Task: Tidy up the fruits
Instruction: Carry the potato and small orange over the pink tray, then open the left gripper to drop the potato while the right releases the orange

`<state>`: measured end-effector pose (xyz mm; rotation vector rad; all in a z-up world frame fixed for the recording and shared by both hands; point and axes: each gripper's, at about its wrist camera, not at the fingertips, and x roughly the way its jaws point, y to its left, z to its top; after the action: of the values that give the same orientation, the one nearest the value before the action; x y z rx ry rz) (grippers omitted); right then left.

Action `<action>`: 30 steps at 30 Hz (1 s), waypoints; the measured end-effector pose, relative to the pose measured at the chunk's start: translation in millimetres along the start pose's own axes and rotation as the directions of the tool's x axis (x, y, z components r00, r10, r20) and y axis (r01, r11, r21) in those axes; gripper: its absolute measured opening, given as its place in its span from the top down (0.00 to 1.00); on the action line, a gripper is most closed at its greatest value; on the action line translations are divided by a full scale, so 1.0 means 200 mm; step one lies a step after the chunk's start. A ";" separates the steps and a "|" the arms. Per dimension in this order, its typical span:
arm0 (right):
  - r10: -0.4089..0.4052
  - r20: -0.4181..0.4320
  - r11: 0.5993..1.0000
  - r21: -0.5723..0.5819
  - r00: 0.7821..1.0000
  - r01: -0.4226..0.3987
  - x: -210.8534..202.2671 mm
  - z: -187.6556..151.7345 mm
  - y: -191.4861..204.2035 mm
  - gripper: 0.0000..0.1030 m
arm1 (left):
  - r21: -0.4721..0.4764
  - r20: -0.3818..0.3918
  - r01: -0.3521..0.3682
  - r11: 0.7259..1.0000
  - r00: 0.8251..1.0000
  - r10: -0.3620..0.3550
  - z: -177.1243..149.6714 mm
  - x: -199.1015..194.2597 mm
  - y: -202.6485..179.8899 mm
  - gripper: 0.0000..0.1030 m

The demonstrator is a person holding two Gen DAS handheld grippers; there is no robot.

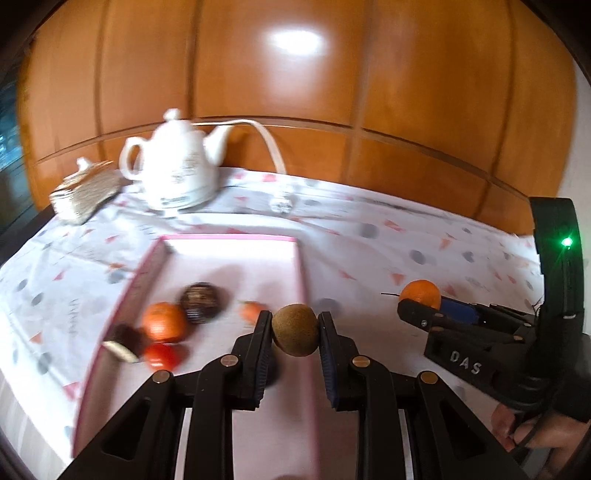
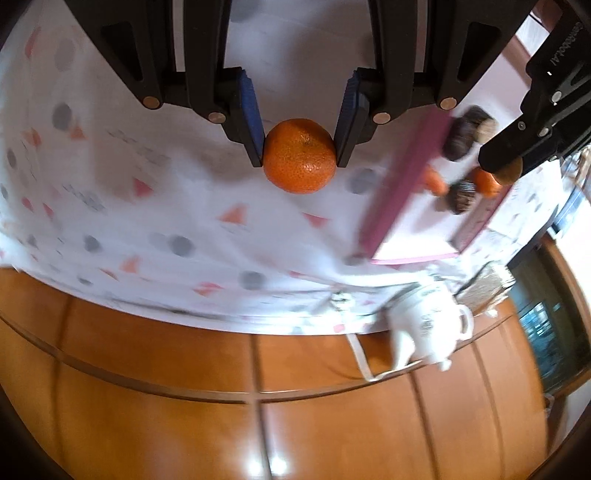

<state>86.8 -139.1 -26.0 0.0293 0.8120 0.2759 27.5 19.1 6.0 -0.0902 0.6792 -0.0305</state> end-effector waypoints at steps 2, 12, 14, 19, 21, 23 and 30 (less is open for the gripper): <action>0.030 -0.002 0.999 -0.030 1.000 -0.030 0.02 0.03 0.08 0.64 | -0.034 0.011 -0.032 0.999 0.999 0.032 0.01 -0.03 0.10 0.76; 0.137 -0.052 0.980 -0.136 0.989 -0.143 0.12 0.15 0.44 0.64 | -0.144 -0.001 -0.145 0.979 0.989 0.146 -0.06 -0.05 0.41 0.76; 0.142 -0.055 0.976 -0.160 0.988 -0.149 0.13 0.17 0.50 0.63 | -0.156 -0.011 -0.156 0.975 0.988 0.156 -0.07 -0.04 0.44 0.76; 0.166 -0.089 0.964 -0.197 0.982 -0.180 0.19 0.20 0.62 0.62 | -0.175 -0.029 -0.166 0.970 0.986 0.163 -0.09 -0.02 0.48 0.76; 0.171 -0.105 0.960 -0.204 0.980 -0.189 0.22 0.20 0.65 0.61 | -0.182 -0.040 -0.166 0.969 0.986 0.162 -0.10 -0.02 0.49 0.74; 0.174 -0.118 0.959 -0.207 0.978 -0.196 0.23 0.19 0.67 0.60 | -0.185 -0.040 -0.168 0.968 0.986 0.163 -0.11 -0.01 0.49 0.72; 0.170 -0.086 0.962 -0.200 0.982 -0.185 0.19 0.17 0.65 0.59 | -0.195 -0.039 -0.179 0.964 0.984 0.175 -0.12 -0.02 0.49 0.62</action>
<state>106.2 -1.1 -11.6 -0.1037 0.8458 0.5328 9.4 114.3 -18.7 -0.2203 0.7081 0.2092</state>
